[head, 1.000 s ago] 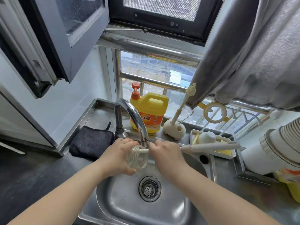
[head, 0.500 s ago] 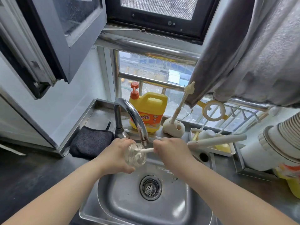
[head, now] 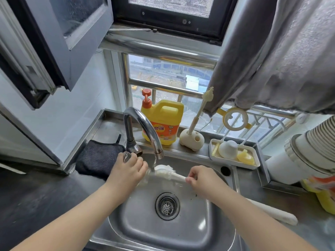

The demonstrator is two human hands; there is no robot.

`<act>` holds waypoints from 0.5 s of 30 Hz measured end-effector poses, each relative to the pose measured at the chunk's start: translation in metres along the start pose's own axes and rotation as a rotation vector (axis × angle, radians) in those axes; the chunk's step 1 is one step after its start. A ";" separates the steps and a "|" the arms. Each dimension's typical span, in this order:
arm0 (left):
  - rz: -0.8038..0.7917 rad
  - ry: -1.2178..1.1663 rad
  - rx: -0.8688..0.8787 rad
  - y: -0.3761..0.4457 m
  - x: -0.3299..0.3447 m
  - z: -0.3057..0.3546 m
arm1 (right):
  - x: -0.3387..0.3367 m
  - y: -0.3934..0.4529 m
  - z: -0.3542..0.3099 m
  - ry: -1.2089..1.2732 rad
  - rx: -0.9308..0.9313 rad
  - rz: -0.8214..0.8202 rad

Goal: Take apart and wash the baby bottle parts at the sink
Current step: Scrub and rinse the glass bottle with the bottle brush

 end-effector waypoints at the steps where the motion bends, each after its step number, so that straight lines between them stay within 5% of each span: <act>1: 0.092 0.013 0.043 -0.003 0.001 0.001 | 0.001 -0.003 0.005 -0.018 0.014 0.012; 9: 0.453 0.150 0.255 -0.016 0.011 0.000 | 0.012 -0.020 0.033 -0.051 0.071 0.084; 15: 0.465 0.153 0.300 -0.021 0.019 0.014 | 0.015 -0.033 0.042 -0.074 0.082 0.138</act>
Point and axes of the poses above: each hand's wrist, its own y-axis towards the middle knuckle, its own x-axis out of the palm, z = x × y, the point moved 1 cm from there along y, towards the middle knuckle, and after that the axes turned 8 degrees about -x, right-handed, at the moved point
